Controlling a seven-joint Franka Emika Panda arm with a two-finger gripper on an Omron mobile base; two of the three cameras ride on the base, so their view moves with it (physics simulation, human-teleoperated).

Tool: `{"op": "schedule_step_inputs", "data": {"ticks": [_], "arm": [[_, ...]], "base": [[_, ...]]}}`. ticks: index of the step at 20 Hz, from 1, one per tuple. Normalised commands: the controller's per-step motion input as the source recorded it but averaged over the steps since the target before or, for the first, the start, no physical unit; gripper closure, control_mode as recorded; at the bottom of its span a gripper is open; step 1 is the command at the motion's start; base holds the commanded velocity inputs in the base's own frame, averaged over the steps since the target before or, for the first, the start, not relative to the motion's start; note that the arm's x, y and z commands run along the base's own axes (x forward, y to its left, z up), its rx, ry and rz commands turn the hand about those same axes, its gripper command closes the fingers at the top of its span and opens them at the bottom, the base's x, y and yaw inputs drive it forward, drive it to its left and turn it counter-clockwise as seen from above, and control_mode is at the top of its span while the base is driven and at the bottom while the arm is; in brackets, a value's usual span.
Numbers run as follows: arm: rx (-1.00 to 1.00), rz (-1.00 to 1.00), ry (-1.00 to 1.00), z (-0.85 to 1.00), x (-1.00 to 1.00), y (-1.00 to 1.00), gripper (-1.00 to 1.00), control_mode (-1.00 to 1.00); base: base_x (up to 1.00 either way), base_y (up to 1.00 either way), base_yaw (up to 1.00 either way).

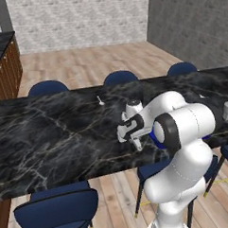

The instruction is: Take the tongs from the drawer on the right and place them on the dining counter next to the tray containing the hot dog.

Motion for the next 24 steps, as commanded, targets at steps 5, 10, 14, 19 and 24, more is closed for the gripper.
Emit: {"op": "schedule_step_inputs", "data": {"ticks": [5, 10, 14, 19, 24], "arm": [[0.00, 0.00, 0.00, -0.20, 0.16, 0.00, 1.00, -1.00], [0.00, 0.00, 0.00, -0.22, 0.07, 0.00, 1.00, -1.00], [0.00, 0.00, 0.00, -0.08, 0.01, 0.00, -1.00, -1.00], [0.00, 0.00, -0.11, 0.15, -0.14, 0.00, -1.00, -1.00], [0.00, 0.00, -0.17, 0.42, -0.31, 0.00, -1.00, -1.00]], "base": [[0.00, 0.00, 0.00], [0.00, 0.00, 0.00], [0.00, 0.00, 0.00], [0.00, 0.00, 0.00], [0.00, 0.00, 0.00]]}}
